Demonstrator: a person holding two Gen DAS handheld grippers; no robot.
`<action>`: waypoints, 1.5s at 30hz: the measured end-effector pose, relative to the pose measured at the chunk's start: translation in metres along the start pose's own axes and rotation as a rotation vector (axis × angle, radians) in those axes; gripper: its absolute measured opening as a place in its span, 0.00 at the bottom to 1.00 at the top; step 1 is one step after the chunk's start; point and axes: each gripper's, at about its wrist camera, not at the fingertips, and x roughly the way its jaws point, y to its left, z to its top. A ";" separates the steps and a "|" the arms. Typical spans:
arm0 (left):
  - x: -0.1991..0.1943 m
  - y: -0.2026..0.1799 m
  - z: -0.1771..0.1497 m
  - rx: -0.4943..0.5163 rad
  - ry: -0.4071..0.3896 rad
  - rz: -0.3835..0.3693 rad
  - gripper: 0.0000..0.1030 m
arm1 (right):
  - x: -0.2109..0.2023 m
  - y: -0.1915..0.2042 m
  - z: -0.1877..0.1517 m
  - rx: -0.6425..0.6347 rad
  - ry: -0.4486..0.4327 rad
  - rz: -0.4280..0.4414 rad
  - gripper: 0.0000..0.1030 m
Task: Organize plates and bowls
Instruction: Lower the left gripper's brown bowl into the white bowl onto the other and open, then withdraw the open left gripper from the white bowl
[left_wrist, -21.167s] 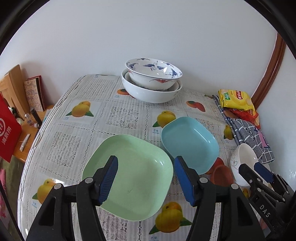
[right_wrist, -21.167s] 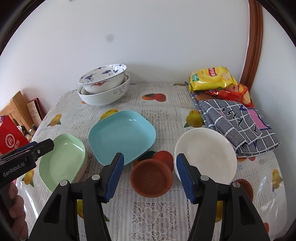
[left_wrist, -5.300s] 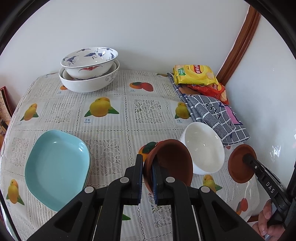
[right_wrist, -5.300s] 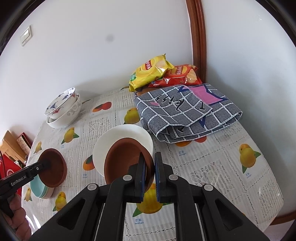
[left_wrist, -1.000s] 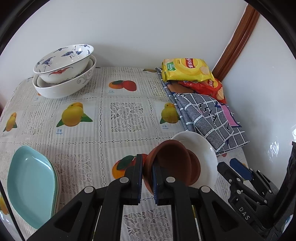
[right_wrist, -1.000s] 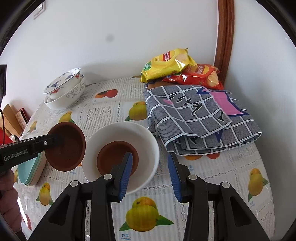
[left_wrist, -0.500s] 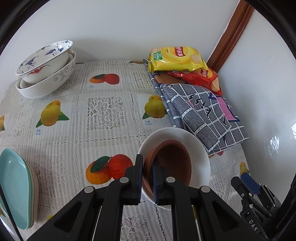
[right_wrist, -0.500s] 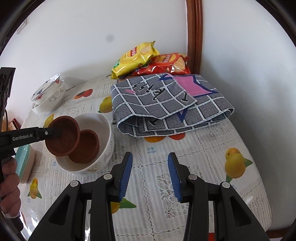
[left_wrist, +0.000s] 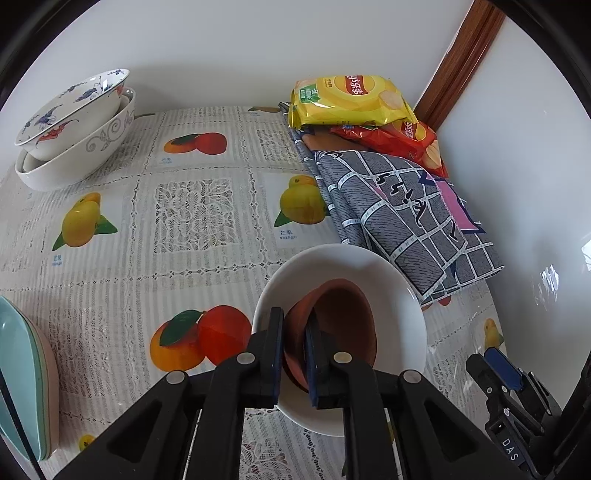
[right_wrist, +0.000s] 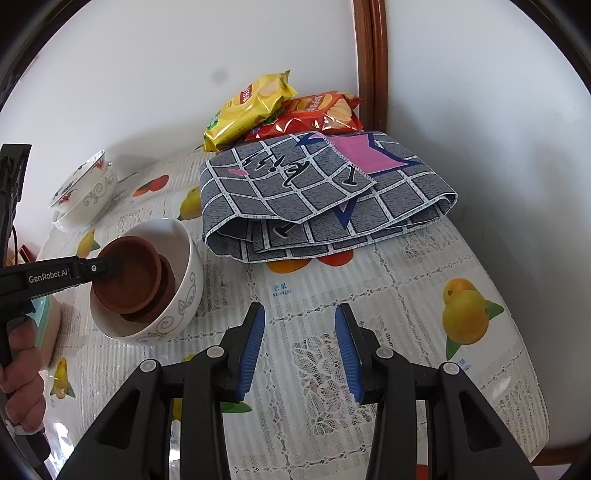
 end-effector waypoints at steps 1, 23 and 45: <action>0.001 0.000 0.000 -0.003 0.002 -0.005 0.11 | 0.000 0.001 0.000 -0.001 0.002 0.001 0.38; -0.031 -0.001 0.004 0.071 -0.028 0.004 0.25 | -0.006 0.038 0.020 -0.053 -0.022 0.063 0.38; 0.014 0.023 0.003 -0.001 0.100 0.033 0.28 | 0.051 0.076 0.030 -0.116 0.137 0.037 0.38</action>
